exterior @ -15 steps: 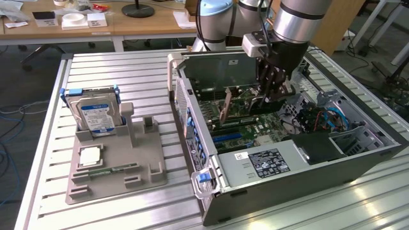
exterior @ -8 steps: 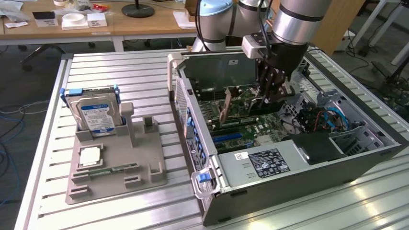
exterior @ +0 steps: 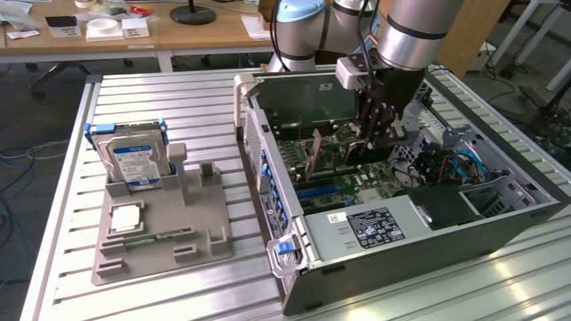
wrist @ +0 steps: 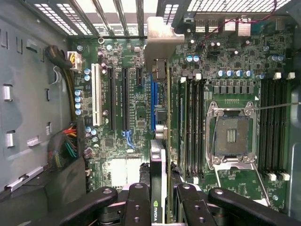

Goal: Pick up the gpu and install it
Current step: 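Insert the gpu into the slot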

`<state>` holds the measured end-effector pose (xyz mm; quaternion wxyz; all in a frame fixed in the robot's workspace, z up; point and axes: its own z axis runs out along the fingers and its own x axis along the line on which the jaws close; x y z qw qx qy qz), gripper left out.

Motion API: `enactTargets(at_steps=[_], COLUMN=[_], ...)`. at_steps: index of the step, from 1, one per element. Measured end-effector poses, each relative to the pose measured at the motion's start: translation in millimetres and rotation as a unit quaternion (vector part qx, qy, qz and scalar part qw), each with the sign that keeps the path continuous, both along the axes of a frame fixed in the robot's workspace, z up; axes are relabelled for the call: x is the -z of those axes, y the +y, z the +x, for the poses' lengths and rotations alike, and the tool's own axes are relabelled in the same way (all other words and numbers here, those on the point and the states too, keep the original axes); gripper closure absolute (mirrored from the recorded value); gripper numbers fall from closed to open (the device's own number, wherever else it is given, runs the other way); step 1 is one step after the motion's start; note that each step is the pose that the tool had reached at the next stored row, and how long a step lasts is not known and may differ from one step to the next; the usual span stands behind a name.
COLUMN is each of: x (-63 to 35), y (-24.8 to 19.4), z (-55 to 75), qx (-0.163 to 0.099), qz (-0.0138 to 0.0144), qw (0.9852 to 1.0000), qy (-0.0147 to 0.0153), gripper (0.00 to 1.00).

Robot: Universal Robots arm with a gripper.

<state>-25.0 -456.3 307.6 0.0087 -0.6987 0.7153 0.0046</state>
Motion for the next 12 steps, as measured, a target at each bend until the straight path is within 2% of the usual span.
enactTargets(at_steps=[6,12], x=[4.7,5.2], y=[0.0,0.0], z=[0.0,-1.1], qx=[0.000,0.000], qz=[-0.0001,0.0000], qw=[1.0000,1.0000], qy=[0.0000,0.0000], gripper=[0.73,0.73])
